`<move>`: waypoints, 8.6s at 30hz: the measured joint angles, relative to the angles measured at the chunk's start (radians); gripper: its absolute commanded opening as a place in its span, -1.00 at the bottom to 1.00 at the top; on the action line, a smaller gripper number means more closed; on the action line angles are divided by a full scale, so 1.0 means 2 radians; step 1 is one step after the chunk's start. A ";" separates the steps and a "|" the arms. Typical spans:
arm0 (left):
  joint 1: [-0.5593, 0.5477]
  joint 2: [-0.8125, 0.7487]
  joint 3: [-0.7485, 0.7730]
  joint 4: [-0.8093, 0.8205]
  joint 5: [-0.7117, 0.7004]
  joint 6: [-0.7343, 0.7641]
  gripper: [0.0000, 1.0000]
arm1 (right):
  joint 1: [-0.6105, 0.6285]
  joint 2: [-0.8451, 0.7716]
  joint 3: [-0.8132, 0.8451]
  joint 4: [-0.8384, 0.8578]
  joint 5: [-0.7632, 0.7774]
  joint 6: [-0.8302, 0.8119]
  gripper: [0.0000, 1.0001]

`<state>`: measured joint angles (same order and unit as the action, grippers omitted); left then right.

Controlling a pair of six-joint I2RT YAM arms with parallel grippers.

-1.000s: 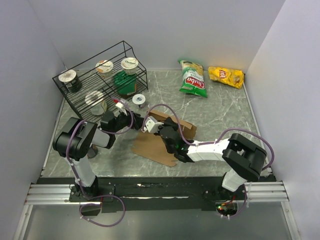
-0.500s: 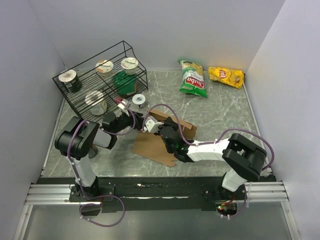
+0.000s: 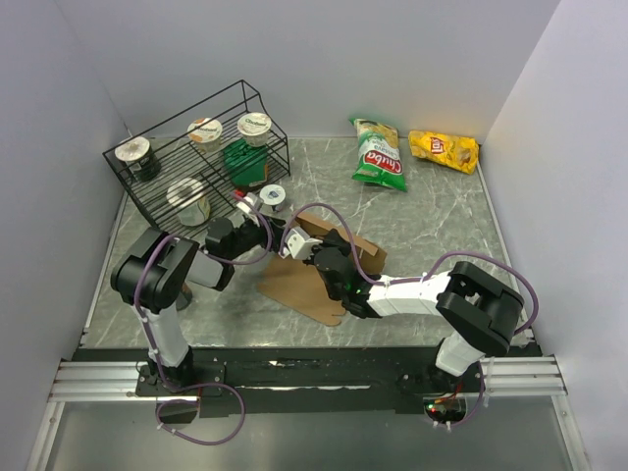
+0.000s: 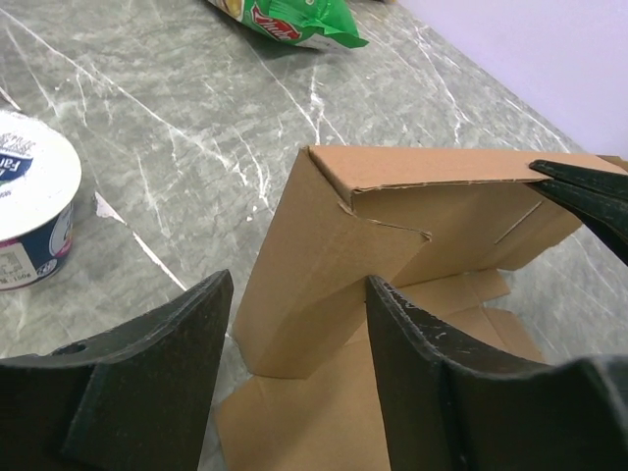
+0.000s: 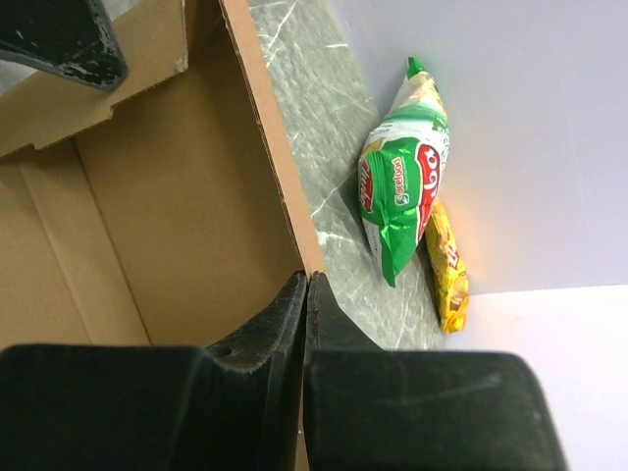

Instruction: Fold the paper box

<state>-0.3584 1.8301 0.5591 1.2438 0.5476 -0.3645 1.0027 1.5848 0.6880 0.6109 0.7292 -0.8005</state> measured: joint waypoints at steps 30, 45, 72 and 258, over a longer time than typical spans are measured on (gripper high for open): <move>-0.059 0.028 0.043 -0.015 -0.142 -0.003 0.11 | -0.006 0.000 0.007 -0.015 0.006 0.019 -1.00; -0.061 0.030 -0.008 0.017 -0.128 -0.023 0.08 | -0.007 -0.017 0.009 -0.040 -0.020 0.032 -1.00; -0.088 -0.151 -0.194 0.025 -0.159 -0.076 0.15 | 0.054 -0.002 0.043 -0.056 -0.109 0.045 -1.00; 0.132 -0.127 0.085 -0.287 -0.068 -0.124 0.85 | -0.195 0.082 0.314 -0.461 -0.472 0.190 -0.32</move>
<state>-0.0937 1.5753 0.7288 0.6697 0.4107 -0.6128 0.6128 1.7489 1.3151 -0.3103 -0.2157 -0.4206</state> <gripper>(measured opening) 0.935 0.409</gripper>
